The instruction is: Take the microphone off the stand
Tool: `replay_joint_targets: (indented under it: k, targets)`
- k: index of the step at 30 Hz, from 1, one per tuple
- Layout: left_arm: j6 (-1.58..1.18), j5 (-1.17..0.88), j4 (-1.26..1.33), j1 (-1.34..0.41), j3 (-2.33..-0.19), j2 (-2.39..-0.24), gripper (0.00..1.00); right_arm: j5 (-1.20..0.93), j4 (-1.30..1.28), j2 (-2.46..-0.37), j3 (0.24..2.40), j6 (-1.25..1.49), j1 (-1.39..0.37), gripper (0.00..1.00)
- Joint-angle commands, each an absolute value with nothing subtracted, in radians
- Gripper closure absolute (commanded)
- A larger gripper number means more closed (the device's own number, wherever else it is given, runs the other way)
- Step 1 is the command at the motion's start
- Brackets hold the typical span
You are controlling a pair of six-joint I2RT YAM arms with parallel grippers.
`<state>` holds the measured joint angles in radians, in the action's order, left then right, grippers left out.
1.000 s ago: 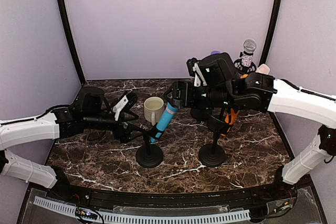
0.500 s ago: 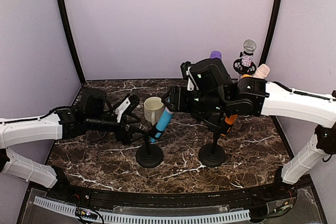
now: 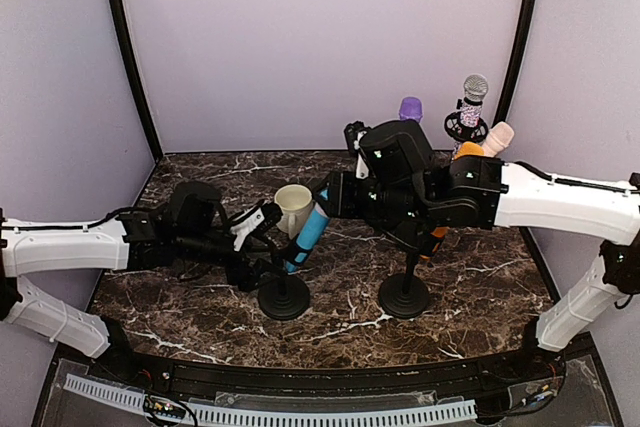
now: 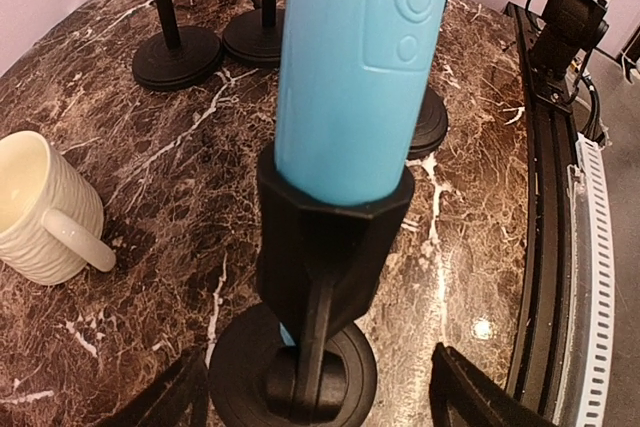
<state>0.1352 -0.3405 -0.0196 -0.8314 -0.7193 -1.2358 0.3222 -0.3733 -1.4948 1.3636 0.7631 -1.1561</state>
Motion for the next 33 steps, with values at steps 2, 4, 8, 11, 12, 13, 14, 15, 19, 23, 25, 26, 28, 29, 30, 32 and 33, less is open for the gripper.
replay_joint_targets:
  k: [2,4,8,11,12,13,14,15,19,23,25,26,28,29,30,32,33]
  targets:
    - [0.161,-0.333,-0.029,-0.834,-0.747,-1.244,0.28,0.304,-0.289,-1.486,1.331,0.745,-1.171,0.63]
    - [0.168,-0.336,-0.025,-0.834,-0.749,-1.25,0.34,0.293,-0.276,-1.483,1.325,0.738,-1.172,0.65]
    - [0.179,-0.346,-0.017,-0.834,-0.758,-1.262,0.45,0.279,-0.263,-1.474,1.307,0.73,-1.172,0.66]
    - [0.192,-0.351,-0.009,-0.834,-0.768,-1.274,0.54,0.265,-0.255,-1.477,1.302,0.712,-1.172,0.67]
    - [0.194,-0.352,-0.011,-0.835,-0.778,-1.284,0.55,0.264,-0.253,-1.479,1.304,0.708,-1.172,0.67]
    - [0.199,-0.356,-0.015,-0.835,-0.782,-1.289,0.58,0.262,-0.254,-1.481,1.307,0.703,-1.172,0.67]
    - [0.201,-0.357,-0.016,-0.835,-0.789,-1.296,0.61,0.262,-0.254,-1.483,1.312,0.701,-1.172,0.67]
    - [0.206,-0.358,-0.017,-0.837,-0.791,-1.299,0.63,0.263,-0.253,-1.485,1.315,0.698,-1.171,0.67]
    - [0.221,-0.356,-0.023,-0.84,-0.794,-1.308,0.75,0.273,-0.252,-1.488,1.318,0.696,-1.172,0.66]
    - [0.236,-0.341,-0.04,-0.851,-0.789,-1.304,0.86,0.291,-0.248,-1.495,1.312,0.702,-1.172,0.57]
    - [0.241,-0.338,-0.045,-0.856,-0.789,-1.301,0.9,0.3,-0.246,-1.499,1.308,0.708,-1.172,0.5]
    - [0.245,-0.339,-0.047,-0.857,-0.789,-1.302,0.92,0.305,-0.242,-1.5,1.304,0.712,-1.172,0.47]
    - [0.247,-0.342,-0.051,-0.86,-0.792,-1.302,0.95,0.316,-0.227,-1.501,1.29,0.723,-1.172,0.42]
    - [0.247,-0.345,-0.051,-0.859,-0.795,-1.302,0.99,0.321,-0.218,-1.501,1.281,0.73,-1.172,0.4]
    - [0.248,-0.349,-0.055,-0.859,-0.796,-1.302,1.0,0.326,-0.206,-1.5,1.271,0.737,-1.172,0.39]
    - [0.248,-0.355,-0.057,-0.859,-0.796,-1.302,1.0,0.334,-0.181,-1.5,1.249,0.749,-1.171,0.37]
    - [0.249,-0.359,-0.056,-0.859,-0.794,-1.302,1.0,0.338,-0.172,-1.502,1.239,0.755,-1.172,0.36]
